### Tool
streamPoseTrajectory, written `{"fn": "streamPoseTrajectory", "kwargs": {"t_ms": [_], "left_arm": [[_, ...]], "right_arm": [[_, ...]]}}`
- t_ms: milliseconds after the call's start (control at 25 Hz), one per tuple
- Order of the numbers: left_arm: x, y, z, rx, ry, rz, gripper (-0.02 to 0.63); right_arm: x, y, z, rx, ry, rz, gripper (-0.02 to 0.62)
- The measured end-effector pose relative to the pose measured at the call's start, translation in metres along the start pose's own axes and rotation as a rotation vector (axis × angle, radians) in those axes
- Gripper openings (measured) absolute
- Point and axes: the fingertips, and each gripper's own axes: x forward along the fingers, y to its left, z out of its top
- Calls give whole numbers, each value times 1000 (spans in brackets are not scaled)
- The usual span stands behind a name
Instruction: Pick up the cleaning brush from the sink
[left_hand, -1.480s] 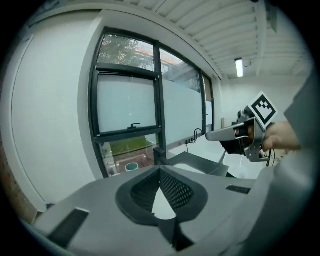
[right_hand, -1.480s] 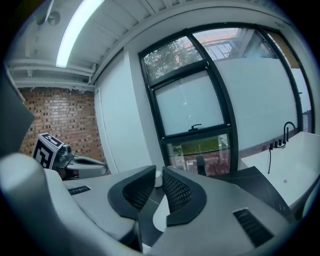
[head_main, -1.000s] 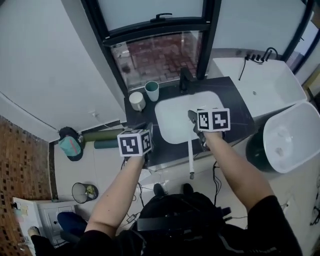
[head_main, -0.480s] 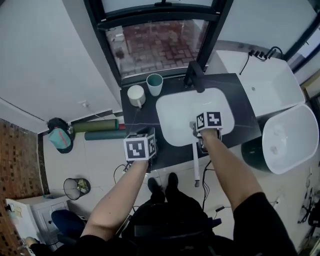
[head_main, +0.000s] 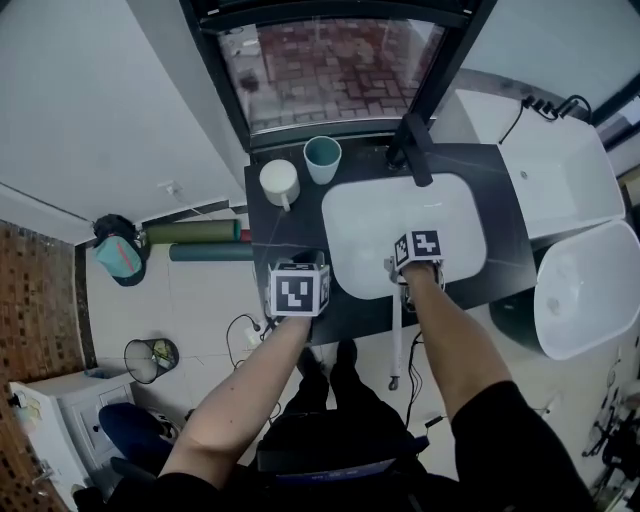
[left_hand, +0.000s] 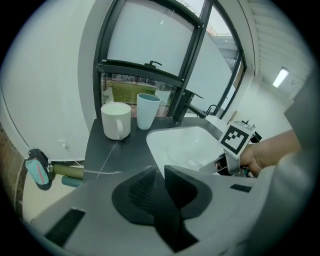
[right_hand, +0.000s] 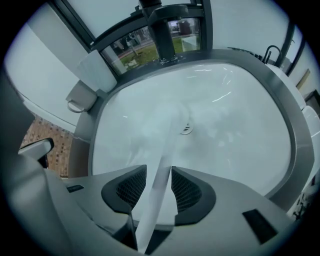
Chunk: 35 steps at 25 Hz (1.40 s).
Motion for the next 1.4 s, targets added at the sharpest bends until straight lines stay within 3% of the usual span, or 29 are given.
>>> {"fn": "streamPoseTrajectory", "kwargs": {"t_ms": [160,280,400,560,640,880,1120,1400], "left_arm": [[6,10,-5,-41,27,11,61],[7,10,-5,-45,11,6,61],[8,7,-5,-36,0,-15,61],[-1,8,-6,-14,-11,-17,61],[-13,6,-1,15,-29,-18,61],[-68,-16,-4,-1,-97,-63,61],[-112,-78,-4,29,-170,-74,61],[-149,-186,-15,14,-290,21,60]], "right_arm": [[18,-5,-4,23,77,-30,98],[22,-9,-2,40,78,-29,86],[21,-16,0,77,56,-38,65],[10,-18,-7,47,46,-51,54],[-4,-13,-10,48,23,-35,54],[-67,9,-37,33,-97,12,54],[-142,3,-68,-28,-234,88,53],[-211,-72,-127,-221,-371,224,54]]}}
